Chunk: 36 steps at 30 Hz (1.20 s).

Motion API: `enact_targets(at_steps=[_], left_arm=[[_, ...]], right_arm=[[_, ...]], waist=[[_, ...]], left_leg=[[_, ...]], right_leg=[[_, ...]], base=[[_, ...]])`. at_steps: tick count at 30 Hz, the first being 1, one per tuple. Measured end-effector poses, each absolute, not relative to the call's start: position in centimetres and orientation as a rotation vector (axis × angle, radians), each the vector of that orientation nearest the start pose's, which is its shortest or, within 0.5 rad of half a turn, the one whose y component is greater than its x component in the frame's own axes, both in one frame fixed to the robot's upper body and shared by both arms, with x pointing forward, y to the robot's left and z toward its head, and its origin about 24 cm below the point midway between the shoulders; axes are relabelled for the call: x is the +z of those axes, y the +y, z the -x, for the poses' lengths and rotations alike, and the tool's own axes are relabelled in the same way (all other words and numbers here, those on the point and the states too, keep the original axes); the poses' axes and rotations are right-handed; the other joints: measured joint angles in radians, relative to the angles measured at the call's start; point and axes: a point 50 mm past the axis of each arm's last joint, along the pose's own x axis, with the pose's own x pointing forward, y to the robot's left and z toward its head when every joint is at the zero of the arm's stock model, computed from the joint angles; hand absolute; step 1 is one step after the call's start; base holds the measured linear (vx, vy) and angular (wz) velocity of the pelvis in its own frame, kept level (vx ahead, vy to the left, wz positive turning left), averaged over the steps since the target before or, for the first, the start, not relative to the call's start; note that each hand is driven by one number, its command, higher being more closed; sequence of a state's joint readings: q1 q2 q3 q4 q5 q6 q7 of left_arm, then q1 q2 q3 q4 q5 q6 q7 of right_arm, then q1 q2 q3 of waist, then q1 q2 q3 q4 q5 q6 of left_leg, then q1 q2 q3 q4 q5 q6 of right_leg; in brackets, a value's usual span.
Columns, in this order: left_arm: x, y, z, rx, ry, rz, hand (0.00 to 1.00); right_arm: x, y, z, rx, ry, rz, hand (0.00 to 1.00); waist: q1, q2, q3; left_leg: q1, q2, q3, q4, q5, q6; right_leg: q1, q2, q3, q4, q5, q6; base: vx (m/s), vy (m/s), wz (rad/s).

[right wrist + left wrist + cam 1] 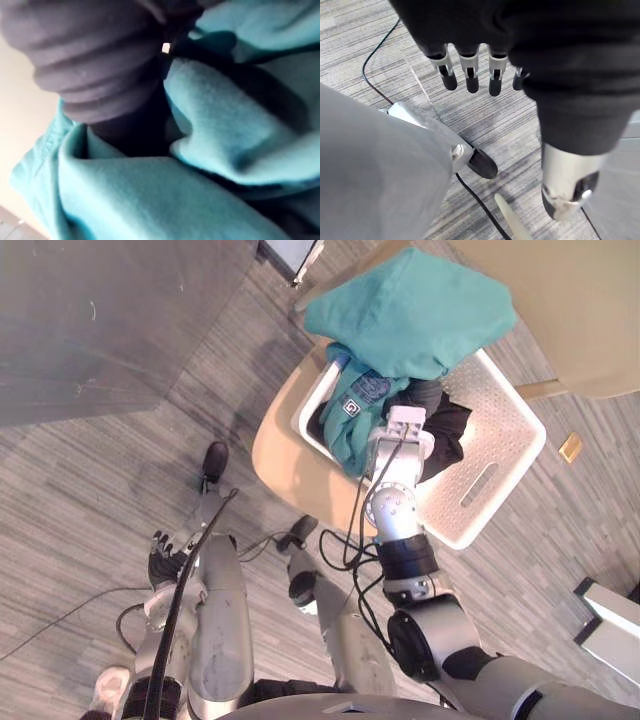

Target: Pick up the laundry basket with both hands and put the clothes into the washing machine.

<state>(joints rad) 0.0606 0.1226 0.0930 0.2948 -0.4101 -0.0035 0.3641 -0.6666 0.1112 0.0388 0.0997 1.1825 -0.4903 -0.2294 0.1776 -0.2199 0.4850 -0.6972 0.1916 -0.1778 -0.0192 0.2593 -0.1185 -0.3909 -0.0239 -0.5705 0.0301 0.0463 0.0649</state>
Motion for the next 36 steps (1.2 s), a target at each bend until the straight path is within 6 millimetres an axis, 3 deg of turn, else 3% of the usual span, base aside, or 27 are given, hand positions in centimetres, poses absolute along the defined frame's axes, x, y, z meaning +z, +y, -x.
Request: enact_targets(at_steps=[7, 13, 19, 24, 27, 28, 30, 32, 34, 36], left_arm=[[-3.8, 22.1, -21.5, 0.533, 0.377, 0.230, 0.00], [-4.5, 21.6, -21.4, 0.475, 0.417, 0.211, 0.00], [-5.2, 20.5, -20.8, 0.400, 0.453, 0.191, 0.00], [-5.3, 20.4, -20.1, 0.369, 0.457, 0.194, 0.00], [-5.2, 20.7, -19.8, 0.358, 0.455, 0.182, 0.00], [-5.2, 20.6, -19.6, 0.346, 0.454, 0.169, 0.00], [-4.6, 20.4, -19.6, 0.333, 0.423, 0.178, 0.00], [-3.8, 20.0, -19.5, 0.321, 0.384, 0.178, 0.00], [-3.2, 19.9, -19.7, 0.315, 0.357, 0.175, 0.00], [-2.4, 19.7, -20.0, 0.312, 0.321, 0.181, 0.00]], right_arm=[[21.7, -11.5, -30.9, 0.101, -0.654, -1.439, 1.00], [21.4, -12.8, -30.3, 0.071, -0.689, -1.428, 1.00], [23.1, -14.6, -29.1, 0.070, -0.812, -1.406, 1.00], [24.7, -16.4, -28.3, 0.093, -0.896, -1.352, 1.00], [25.1, -16.7, -28.4, 0.100, -0.895, -1.291, 1.00], [25.2, -16.6, -28.4, 0.112, -0.891, -1.273, 1.00], [25.3, -16.4, -28.4, 0.135, -0.880, -1.252, 1.00], [25.4, -16.2, -28.5, 0.153, -0.874, -1.200, 1.00], [25.7, -16.2, -28.4, 0.174, -0.882, -1.160, 1.00], [25.8, -16.4, -28.9, 0.181, -0.869, -1.113, 1.00]], waist=[[-0.016, 0.000, 0.000], [-0.015, 0.000, 0.000], [-0.010, 0.001, 0.001], [-0.018, 0.003, -0.008], [-0.039, 0.012, -0.084], [-0.044, 0.023, -0.129], [-0.048, 0.047, -0.162], [-0.050, 0.080, -0.257], [-0.051, 0.098, -0.291], [-0.072, 0.126, -0.322]], left_leg=[[0.051, -0.010, 0.036, 0.002, -0.022, 0.004], [0.147, -0.042, 0.050, 0.020, -0.049, 0.014], [0.299, -0.098, 0.093, 0.021, -0.081, 0.038], [0.382, -0.120, 0.153, -0.004, -0.087, 0.054], [0.389, -0.135, 0.159, -0.009, -0.085, 0.070], [0.402, -0.141, 0.162, -0.021, -0.080, 0.069], [0.457, -0.148, 0.169, -0.031, -0.079, 0.073], [0.493, -0.152, 0.188, -0.058, -0.080, 0.074], [0.509, -0.152, 0.202, -0.058, -0.084, 0.073], [0.540, -0.148, 0.215, -0.060, -0.084, 0.073]], right_leg=[[0.015, -0.030, 0.039, 0.042, -0.010, 0.014], [0.067, -0.095, 0.065, 0.159, -0.081, 0.024], [0.164, -0.176, 0.094, 0.257, -0.139, 0.036], [0.214, -0.214, 0.113, 0.270, -0.144, 0.041], [0.218, -0.226, 0.117, 0.265, -0.144, 0.041], [0.225, -0.230, 0.117, 0.258, -0.144, 0.042], [0.285, -0.235, 0.116, 0.235, -0.141, 0.045], [0.313, -0.235, 0.118, 0.204, -0.132, 0.057], [0.330, -0.234, 0.122, 0.186, -0.129, 0.062], [0.362, -0.229, 0.128, 0.160, -0.119, 0.077]], base=[[0.05, 0.100, -0.05], [0.06, 0.069, 0.14], [0.03, 0.038, 0.10], [0.01, 0.017, -0.03], [0.06, 0.002, -0.01], [0.15, -0.038, 0.05], [0.13, -0.038, 0.02], [0.08, -0.027, -0.12], [0.05, -0.024, -0.15], [0.00, -0.033, -0.20]])
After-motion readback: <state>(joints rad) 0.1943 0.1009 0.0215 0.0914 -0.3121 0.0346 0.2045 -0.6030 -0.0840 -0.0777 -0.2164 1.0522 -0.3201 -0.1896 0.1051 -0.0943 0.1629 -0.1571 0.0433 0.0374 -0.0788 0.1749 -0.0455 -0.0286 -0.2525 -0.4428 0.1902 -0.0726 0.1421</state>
